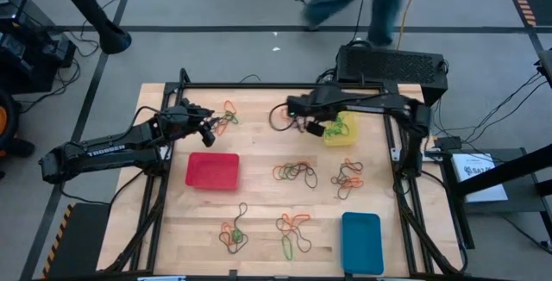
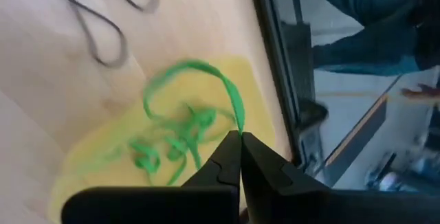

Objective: Sort rubber bands into baskets
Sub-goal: Put the green rubber band into the yellow bin

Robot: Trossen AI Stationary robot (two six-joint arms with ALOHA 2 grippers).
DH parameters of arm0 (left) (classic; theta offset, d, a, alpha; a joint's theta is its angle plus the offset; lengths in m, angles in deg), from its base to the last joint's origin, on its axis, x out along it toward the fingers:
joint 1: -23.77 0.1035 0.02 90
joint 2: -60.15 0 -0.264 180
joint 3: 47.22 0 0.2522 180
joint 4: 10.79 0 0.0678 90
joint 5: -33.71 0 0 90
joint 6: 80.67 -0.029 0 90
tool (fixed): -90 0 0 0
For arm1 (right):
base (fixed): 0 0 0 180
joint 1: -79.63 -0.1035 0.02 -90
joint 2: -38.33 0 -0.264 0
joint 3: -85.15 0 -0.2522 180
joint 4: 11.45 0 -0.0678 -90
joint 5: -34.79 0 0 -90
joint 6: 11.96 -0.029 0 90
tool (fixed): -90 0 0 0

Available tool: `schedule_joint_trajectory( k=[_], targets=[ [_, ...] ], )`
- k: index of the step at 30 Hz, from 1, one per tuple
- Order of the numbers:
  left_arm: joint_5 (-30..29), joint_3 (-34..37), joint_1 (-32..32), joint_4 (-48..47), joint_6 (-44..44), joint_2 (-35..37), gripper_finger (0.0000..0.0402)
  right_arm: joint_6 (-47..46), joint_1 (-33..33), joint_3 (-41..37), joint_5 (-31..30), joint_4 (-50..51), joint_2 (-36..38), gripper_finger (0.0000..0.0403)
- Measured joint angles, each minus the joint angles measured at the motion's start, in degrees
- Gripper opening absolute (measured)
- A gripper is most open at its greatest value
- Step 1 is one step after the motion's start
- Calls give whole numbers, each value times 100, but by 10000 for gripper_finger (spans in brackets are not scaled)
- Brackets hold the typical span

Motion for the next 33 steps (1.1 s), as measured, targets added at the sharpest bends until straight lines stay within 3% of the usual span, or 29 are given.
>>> schedule_joint_trajectory(
  k=[8,14,27,33],
  targets=[
    [0,2,0,215,35,0,148,-344,275,-1653,826,-1176,1374,0],
    [20,2,0,223,221,0,148,-258,322,-2488,868,-1772,1866,12],
    [326,2,-3,271,516,0,148,-212,237,-2714,965,-2014,1864,91],
    [378,2,-3,269,516,1,148,-214,35,-2714,2213,-2903,1864,110]
  ],
)
